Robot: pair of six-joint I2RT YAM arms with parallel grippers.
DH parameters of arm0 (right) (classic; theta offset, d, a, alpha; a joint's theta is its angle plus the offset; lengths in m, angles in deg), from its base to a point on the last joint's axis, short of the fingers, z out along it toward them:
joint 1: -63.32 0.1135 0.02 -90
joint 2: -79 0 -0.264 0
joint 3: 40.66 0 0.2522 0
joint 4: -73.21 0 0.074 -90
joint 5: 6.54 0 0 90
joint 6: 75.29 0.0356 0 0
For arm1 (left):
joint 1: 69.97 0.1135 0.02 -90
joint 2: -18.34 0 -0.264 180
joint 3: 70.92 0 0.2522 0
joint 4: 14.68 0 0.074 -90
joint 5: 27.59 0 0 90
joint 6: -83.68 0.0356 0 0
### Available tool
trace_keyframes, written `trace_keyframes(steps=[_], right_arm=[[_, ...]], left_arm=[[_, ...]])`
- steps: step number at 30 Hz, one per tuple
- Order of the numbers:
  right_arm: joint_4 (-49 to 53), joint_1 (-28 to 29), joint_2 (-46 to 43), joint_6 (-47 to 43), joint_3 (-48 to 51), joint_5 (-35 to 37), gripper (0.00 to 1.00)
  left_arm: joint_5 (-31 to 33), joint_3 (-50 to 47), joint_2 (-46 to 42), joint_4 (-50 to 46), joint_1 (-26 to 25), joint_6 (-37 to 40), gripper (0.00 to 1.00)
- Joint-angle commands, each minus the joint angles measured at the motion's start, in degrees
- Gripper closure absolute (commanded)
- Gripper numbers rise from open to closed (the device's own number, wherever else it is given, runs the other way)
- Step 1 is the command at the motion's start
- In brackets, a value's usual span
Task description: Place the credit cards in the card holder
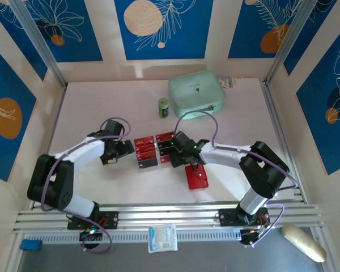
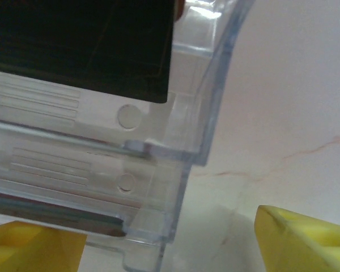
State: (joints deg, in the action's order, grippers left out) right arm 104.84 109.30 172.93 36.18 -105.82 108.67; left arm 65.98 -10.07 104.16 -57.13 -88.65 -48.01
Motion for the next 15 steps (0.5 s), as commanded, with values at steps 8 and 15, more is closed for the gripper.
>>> trace_keyframes(steps=[8, 15], right_arm=[[-2.52, -11.21, 2.42, -4.93, -2.77, -4.38, 0.22], [-2.83, -15.85, 2.54, -4.35, -2.88, -7.25, 0.22]], left_arm=[[2.38, 18.55, 16.96, 0.53, -5.69, -1.47, 0.00], [4.32, 32.02, 25.87, -2.56, -7.60, 0.81, 0.00]])
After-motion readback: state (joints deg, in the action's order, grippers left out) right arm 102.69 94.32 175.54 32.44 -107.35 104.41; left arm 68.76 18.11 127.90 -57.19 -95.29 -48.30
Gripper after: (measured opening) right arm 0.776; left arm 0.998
